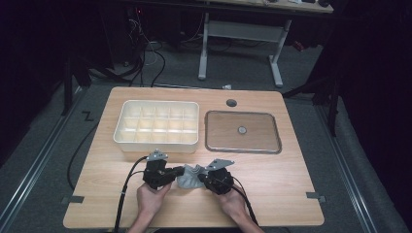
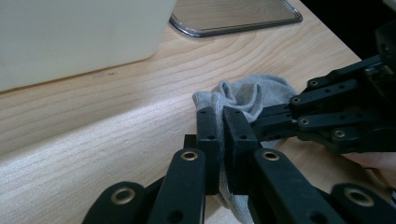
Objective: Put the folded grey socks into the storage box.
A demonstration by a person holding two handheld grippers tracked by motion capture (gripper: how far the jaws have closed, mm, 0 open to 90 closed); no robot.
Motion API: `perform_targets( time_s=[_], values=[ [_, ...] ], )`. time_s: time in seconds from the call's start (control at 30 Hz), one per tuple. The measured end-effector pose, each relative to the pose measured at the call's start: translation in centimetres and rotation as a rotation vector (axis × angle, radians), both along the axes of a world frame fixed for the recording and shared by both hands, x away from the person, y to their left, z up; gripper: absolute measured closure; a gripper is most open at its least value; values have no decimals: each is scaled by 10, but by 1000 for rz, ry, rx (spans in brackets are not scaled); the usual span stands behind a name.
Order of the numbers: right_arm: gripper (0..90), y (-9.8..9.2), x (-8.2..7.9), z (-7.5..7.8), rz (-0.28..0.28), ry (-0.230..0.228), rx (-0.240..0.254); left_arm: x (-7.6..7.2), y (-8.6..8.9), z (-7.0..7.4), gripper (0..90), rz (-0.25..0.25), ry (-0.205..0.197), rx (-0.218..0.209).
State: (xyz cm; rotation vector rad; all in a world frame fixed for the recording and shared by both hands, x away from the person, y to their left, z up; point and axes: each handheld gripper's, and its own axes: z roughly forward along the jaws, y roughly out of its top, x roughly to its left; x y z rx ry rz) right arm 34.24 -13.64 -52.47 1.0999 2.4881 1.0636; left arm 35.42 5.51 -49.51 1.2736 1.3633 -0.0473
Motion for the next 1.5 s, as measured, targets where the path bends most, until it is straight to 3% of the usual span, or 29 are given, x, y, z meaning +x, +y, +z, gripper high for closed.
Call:
perform_targets(
  time_s=[0.37, 0.47, 0.9, 1.07, 1.27, 1.5],
  values=[
    [899, 7, 5, -1, 16, 15, 13, 0, 2, 8, 868, -11, 10, -39],
    [899, 11, 7, 1, 33, 16, -9, 0, 3, 10, 869, -10, 13, -49],
    [899, 28, 13, 1, 81, 32, -3, 0, -6, 18, 869, -33, 1, -44],
    [863, 33, 13, 1, 92, 35, 3, 3, -6, 16, 869, -17, 6, -36],
    [819, 22, 10, 11, 73, 9, 30, 3, -3, 17, 869, -8, 3, -21],
    [797, -15, 8, 28, -27, -41, 40, 3, -5, 15, 869, 0, 8, -3]
  ],
)
